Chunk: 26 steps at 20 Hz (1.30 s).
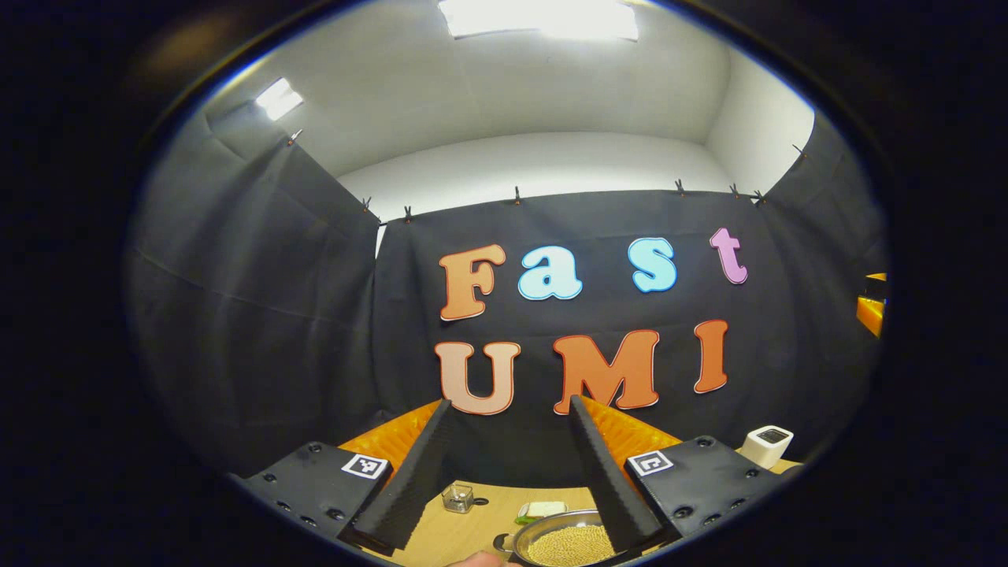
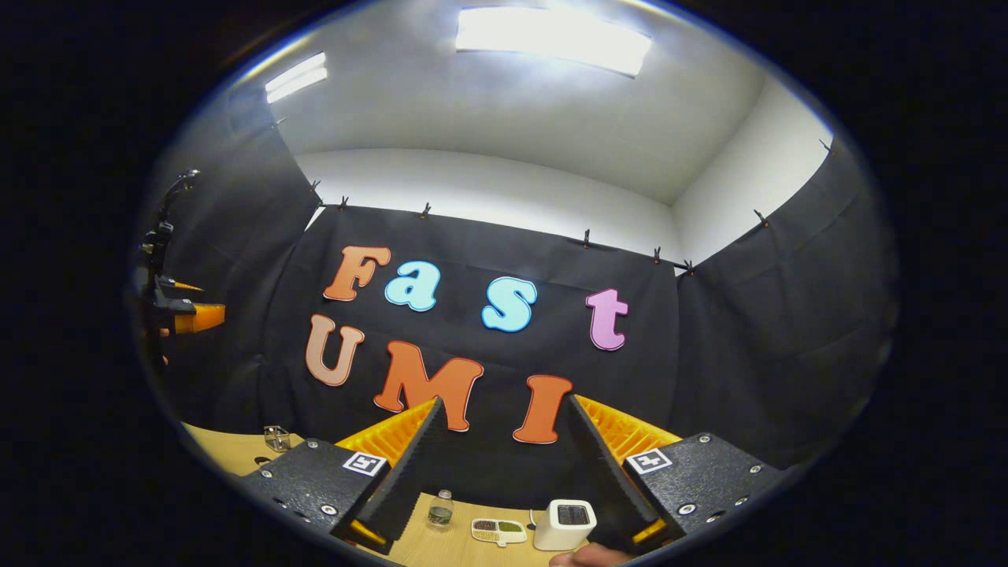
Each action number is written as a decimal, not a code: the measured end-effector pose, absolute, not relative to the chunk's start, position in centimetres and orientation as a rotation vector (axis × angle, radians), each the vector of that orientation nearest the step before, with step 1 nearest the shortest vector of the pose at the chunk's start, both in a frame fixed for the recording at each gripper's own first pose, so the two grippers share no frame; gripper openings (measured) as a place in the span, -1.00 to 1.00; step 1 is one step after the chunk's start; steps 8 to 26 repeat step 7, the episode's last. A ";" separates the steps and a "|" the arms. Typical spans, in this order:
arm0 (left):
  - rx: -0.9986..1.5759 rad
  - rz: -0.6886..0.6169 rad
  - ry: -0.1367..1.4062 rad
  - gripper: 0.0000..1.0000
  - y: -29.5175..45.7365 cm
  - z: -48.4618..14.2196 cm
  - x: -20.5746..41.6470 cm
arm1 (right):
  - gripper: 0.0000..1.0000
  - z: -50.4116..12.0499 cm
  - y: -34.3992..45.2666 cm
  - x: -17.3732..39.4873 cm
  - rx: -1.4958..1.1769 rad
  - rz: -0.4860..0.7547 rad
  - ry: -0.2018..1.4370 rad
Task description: First push the handle of the pot to place it horizontally, then grasp the pot with both hands and set it on the induction cooktop.
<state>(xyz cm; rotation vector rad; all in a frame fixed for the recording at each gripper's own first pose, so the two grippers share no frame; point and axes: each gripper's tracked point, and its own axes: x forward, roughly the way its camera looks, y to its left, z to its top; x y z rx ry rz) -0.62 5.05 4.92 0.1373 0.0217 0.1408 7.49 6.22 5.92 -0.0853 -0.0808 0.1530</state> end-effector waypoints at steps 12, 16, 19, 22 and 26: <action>0.104 0.144 -0.012 0.83 6.0 5.5 -0.7 | 0.90 5.6 8.0 7.4 -0.073 0.168 -0.057; 0.104 0.144 -0.012 0.83 6.0 5.5 -0.7 | 0.90 5.6 8.0 7.4 -0.073 0.168 -0.057; 0.104 0.144 -0.012 0.83 6.0 5.5 -0.7 | 0.90 5.6 8.0 7.4 -0.073 0.168 -0.057; 0.104 0.144 -0.012 0.83 6.0 5.5 -0.7 | 0.90 5.6 8.0 7.4 -0.073 0.168 -0.057; 0.104 0.144 -0.012 0.83 6.0 5.5 -0.7 | 0.90 5.6 8.0 7.4 -0.073 0.168 -0.057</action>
